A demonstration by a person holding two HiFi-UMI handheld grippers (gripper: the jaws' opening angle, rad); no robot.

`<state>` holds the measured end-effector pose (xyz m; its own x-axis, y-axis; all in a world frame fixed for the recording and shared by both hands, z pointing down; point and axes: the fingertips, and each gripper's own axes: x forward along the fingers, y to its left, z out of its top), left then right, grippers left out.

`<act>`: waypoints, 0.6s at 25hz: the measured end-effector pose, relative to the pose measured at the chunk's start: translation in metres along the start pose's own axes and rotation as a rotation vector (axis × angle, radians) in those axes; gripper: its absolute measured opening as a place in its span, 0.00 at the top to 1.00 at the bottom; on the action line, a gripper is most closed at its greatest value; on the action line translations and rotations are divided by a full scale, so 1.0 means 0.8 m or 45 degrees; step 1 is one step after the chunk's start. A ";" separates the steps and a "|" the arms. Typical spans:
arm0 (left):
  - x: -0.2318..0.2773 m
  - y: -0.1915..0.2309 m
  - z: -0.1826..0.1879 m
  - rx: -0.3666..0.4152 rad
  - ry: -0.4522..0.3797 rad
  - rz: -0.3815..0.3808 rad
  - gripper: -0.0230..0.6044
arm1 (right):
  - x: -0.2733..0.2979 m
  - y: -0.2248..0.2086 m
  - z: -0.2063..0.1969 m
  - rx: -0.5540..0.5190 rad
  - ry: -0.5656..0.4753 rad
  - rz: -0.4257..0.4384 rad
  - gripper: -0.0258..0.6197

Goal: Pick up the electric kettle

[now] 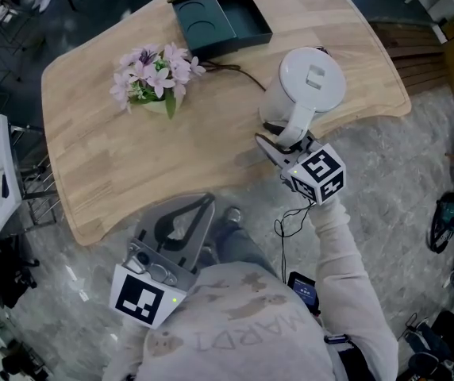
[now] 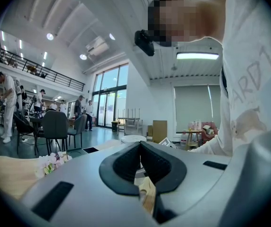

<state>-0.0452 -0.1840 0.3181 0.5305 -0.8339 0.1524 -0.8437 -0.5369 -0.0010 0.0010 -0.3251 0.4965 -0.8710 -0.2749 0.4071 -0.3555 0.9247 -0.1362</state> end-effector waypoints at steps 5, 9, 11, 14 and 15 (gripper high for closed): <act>-0.002 0.000 0.000 0.004 0.000 0.009 0.94 | 0.001 0.001 0.000 -0.086 -0.003 -0.008 0.83; -0.005 -0.001 0.004 0.010 -0.005 0.017 0.94 | 0.001 0.003 0.004 -0.123 -0.030 -0.020 0.85; -0.008 0.000 0.004 0.013 -0.004 0.023 0.94 | 0.000 0.003 0.006 -0.124 -0.046 -0.021 0.85; -0.012 0.001 0.004 0.019 -0.002 0.032 0.94 | -0.001 0.001 0.011 -0.120 -0.069 -0.022 0.85; -0.012 0.000 0.004 0.022 -0.003 0.034 0.94 | 0.000 0.000 0.014 -0.117 -0.075 -0.020 0.85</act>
<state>-0.0505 -0.1763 0.3131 0.5081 -0.8481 0.1499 -0.8559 -0.5167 -0.0219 -0.0031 -0.3280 0.4860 -0.8850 -0.3022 0.3541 -0.3391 0.9396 -0.0456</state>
